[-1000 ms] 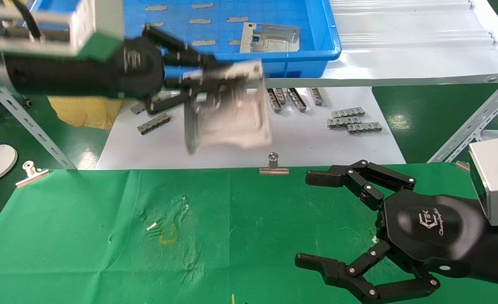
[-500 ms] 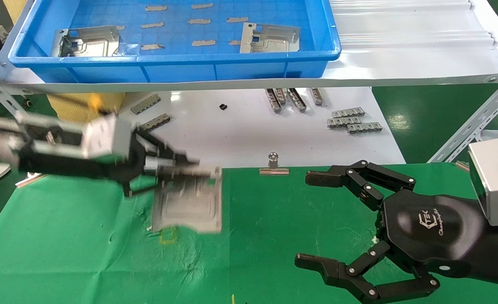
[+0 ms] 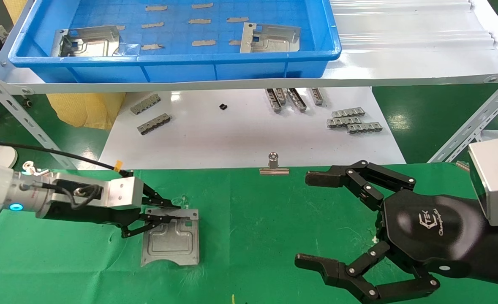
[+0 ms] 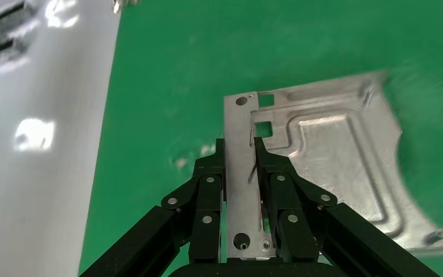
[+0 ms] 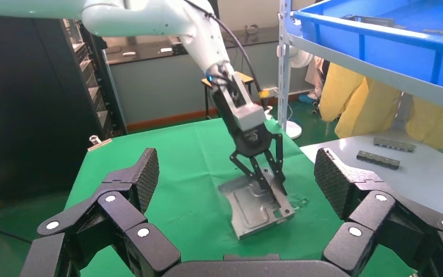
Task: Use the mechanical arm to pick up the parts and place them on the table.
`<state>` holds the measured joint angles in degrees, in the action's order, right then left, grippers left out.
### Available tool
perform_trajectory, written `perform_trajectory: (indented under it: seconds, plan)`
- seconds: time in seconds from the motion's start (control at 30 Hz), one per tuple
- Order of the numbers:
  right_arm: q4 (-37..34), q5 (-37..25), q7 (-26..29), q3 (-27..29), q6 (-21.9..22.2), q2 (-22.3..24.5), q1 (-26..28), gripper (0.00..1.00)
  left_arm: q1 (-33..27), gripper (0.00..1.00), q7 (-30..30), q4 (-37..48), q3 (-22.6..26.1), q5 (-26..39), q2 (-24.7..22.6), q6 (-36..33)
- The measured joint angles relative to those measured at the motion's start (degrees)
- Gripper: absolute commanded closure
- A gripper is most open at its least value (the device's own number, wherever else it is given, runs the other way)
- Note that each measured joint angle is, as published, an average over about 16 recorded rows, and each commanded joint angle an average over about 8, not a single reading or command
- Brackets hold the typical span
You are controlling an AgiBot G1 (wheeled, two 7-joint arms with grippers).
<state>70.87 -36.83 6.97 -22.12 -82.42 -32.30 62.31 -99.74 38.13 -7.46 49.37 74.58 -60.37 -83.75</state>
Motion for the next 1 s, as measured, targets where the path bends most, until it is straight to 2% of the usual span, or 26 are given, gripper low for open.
perform_trajectory:
  seconds: [0.07,0.1,0.27,0.47,0.73,1.0]
  plan:
    - [0.00,0.00,0.00,0.00,0.00,0.00,0.00,0.00,0.34,0.08,1.28,0.98,0.00,0.06,-0.30,0.82]
    - [0.00,0.00,0.00,0.00,0.00,0.00,0.00,0.00,0.49,0.00,1.90,1.41,-0.03,0.04,-0.42,1.15]
    - [0.00,0.00,0.00,0.00,0.00,0.00,0.00,0.00,1.03,0.00,4.34,3.06,-0.41,-0.48,-0.61,1.12]
    - [0.00,0.00,0.00,0.00,0.00,0.00,0.00,0.00,1.78,0.00,5.08,4.63,-1.45,-2.10,-0.14,-2.32]
    - [0.00,0.00,0.00,0.00,0.00,0.00,0.00,0.00,4.35,0.00,1.88,6.10,-4.36,-6.64,1.43,-6.89]
    - [-0.01,0.01,0.00,0.00,0.01,0.00,-0.01,0.00,7.37,0.00,-1.71,6.35,-7.34,-11.30,2.95,-8.09]
